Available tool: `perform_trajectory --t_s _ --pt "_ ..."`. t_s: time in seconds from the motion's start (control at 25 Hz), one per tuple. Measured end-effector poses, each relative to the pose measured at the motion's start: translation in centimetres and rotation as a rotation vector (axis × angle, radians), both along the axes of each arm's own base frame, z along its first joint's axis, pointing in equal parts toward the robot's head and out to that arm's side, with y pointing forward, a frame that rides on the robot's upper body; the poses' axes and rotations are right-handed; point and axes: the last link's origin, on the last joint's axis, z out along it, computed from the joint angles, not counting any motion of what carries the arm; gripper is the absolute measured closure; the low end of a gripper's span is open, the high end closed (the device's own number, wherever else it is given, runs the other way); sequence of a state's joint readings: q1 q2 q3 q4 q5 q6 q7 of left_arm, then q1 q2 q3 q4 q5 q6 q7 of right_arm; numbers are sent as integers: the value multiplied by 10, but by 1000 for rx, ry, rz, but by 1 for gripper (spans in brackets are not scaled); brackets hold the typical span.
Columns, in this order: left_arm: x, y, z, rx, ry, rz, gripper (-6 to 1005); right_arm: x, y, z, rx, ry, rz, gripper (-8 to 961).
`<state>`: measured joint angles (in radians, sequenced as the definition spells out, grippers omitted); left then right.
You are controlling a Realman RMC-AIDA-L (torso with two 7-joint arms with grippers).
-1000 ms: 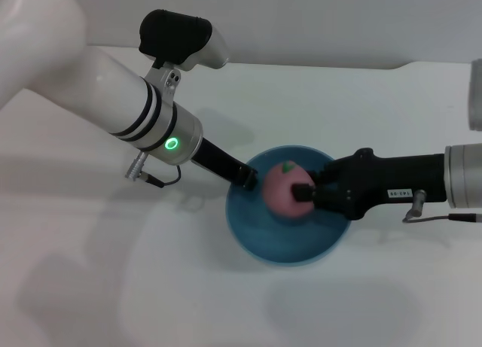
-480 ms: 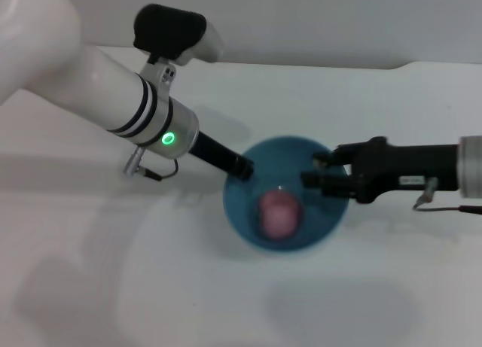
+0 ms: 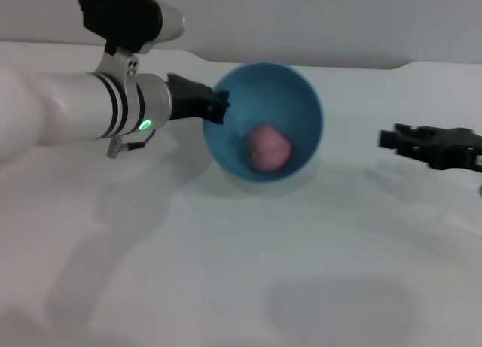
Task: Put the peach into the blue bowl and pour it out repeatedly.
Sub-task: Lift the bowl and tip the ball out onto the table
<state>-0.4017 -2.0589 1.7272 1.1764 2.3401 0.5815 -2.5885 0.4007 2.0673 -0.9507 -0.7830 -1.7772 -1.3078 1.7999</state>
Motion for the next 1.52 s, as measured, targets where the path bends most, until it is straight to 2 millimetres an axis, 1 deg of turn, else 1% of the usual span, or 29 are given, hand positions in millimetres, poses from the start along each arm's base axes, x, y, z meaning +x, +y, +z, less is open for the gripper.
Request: perform_trajectory --t_s 0.16,0.36,0.56,0.6,0.64,0.68,0.8,0.92,1.04,1.2,1.4,1.52 --pt "-2 -7 -10 81 105 -137 999 17 -8 10 44 23 -66 502" --pt "5 -17 -21 180 175 -307 999 28 -15 13 58 39 -109 502" --pt "12 -25 -25 270 226 -464 999 30 -17 12 52 45 -117 502" --pt "13 -32 -32 303 278 -560 999 30 -17 12 52 46 -117 501" --pt "13 -36 -36 318 311 -613 999 30 -17 12 52 46 -117 501" --pt "13 -36 -36 318 311 -613 999 31 -17 12 52 46 -118 501" --pt "12 -50 -49 342 406 -748 999 31 -17 12 52 47 -119 501" --pt "10 -58 -56 392 484 -834 999 31 -18 11 50 50 -123 501" --pt "9 -62 -55 485 557 -879 999 32 -18 10 48 54 -127 501" --pt "5 -59 -55 524 623 -874 1000 32 -18 10 49 55 -128 500" --pt "2 -61 -52 569 652 -877 1000 32 -18 11 51 55 -129 503" --pt "1 -59 -49 586 639 -843 999 32 -18 11 51 55 -129 502"
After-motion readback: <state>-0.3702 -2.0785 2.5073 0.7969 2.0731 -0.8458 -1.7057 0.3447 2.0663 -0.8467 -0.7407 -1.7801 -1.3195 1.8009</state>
